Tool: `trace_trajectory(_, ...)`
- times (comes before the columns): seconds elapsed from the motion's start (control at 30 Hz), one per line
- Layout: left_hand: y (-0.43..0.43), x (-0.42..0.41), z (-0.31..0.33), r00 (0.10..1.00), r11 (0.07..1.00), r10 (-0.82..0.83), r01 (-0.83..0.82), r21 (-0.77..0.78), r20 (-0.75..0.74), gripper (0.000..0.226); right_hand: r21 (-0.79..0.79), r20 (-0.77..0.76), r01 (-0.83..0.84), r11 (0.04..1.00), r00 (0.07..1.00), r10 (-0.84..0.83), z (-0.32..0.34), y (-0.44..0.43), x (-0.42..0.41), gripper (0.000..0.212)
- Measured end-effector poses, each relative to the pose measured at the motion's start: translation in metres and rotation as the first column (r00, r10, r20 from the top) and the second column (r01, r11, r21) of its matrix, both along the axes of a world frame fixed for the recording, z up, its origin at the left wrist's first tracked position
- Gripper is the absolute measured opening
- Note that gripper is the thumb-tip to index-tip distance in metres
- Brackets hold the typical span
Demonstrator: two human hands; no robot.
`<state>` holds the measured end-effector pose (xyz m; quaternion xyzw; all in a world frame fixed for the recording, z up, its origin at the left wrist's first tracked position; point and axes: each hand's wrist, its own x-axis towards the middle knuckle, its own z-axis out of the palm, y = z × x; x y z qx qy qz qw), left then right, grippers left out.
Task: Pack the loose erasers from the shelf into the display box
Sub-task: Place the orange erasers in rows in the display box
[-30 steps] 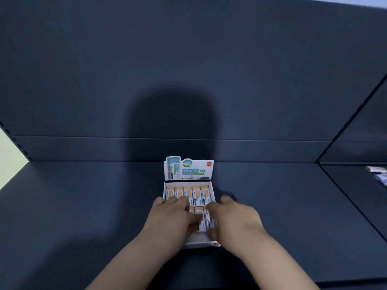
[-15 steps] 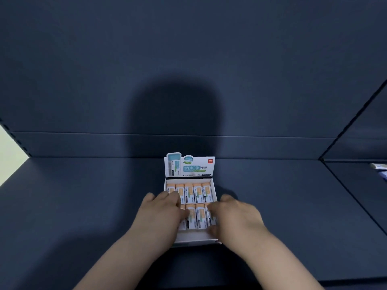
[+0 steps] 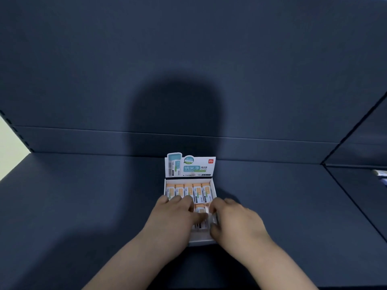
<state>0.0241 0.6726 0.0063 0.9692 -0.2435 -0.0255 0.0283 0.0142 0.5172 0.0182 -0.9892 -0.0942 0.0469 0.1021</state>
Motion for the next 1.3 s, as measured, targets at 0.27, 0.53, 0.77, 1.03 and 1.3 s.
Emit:
trace_trajectory(0.27, -0.003, 0.001, -0.001, 1.0, 0.999, -0.005, 0.006, 0.039, -0.023, 0.048, -0.112, 0.037, 0.056, 0.992, 0.998, -0.052, -0.003, 0.0, 0.0, 0.023)
trace_trajectory(0.53, 0.0, 0.001, -0.006, 1.0, 1.0, -0.005, 0.005, -0.002, -0.029, 0.045, -0.242, 0.043, 0.057, 0.969, 0.998, -0.048, 0.0, 0.014, 0.01, 0.02)
trace_trajectory(0.77, 0.002, 0.002, -0.011, 1.0, 0.999, -0.009, 0.009, -0.047, 0.001, 0.046, -0.226, 0.017, 0.115, 0.967, 0.993, -0.114, -0.006, 0.02, 0.014, 0.023)
trace_trajectory(1.03, 0.003, 0.002, -0.009, 1.0, 0.997, -0.025, 0.026, -0.077, 0.015, 0.038, -0.263, -0.015, 0.106, 0.959, 0.993, -0.114, -0.008, 0.023, 0.017, 0.028)
trace_trajectory(1.3, 0.003, 0.001, -0.008, 1.0, 0.998, -0.016, 0.017, -0.057, 0.016, 0.04, -0.08, -0.064, 0.227, 0.97, 0.97, -0.233, -0.002, 0.02, 0.017, 0.031)
